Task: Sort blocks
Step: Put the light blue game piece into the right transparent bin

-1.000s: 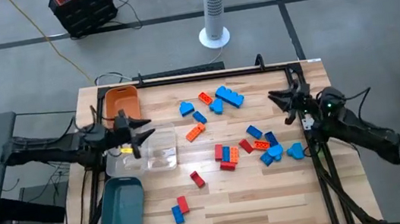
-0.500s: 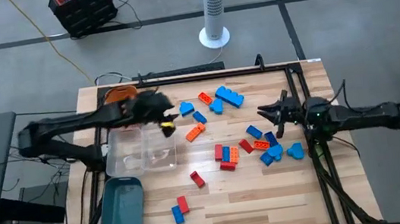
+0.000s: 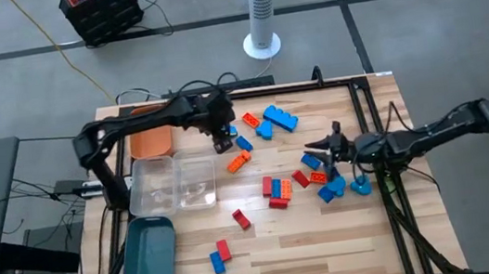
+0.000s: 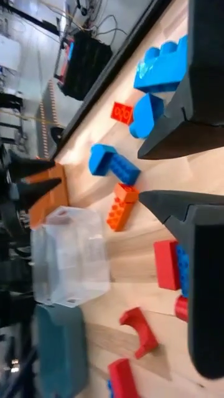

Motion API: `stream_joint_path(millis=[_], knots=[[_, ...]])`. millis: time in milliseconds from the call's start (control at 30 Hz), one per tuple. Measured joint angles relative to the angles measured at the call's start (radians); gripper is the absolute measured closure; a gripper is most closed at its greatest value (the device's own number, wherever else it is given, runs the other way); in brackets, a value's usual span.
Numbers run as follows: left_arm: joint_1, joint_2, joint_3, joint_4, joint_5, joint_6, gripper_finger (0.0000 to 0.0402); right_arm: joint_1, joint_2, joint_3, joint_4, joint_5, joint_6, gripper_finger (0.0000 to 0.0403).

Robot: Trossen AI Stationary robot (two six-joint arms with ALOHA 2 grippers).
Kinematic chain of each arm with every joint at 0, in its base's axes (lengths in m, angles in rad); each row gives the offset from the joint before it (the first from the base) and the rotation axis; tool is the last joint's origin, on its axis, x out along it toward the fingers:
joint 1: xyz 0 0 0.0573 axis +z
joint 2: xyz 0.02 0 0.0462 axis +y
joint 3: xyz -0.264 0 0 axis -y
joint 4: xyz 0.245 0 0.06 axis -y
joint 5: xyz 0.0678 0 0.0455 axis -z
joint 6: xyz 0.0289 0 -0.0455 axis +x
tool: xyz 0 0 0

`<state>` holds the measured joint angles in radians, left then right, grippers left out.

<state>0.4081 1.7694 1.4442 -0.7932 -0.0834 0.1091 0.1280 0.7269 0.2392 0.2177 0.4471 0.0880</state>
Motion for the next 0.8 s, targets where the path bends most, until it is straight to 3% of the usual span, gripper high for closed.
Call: stream_joint_path(millis=[233,400,633,800], knots=[[-0.001,0.157,0.105,-0.067,-0.077,0.028,0.0174,0.007,0.233,0.111,0.0,0.001,-0.017,0.0207],[0.0,0.228,0.16,-0.087,-0.162,0.056,0.0136,0.0,0.326,0.141,0.028,0.003,-0.026,0.0158],[0.04,0.273,0.167,-0.076,-0.15,0.09,0.0104,0.002,0.347,0.142,0.055,-0.001,-0.044,0.0147],[0.087,0.291,0.167,-0.057,-0.086,0.103,0.0097,0.003,0.347,0.142,0.055,-0.005,-0.045,0.0147]])
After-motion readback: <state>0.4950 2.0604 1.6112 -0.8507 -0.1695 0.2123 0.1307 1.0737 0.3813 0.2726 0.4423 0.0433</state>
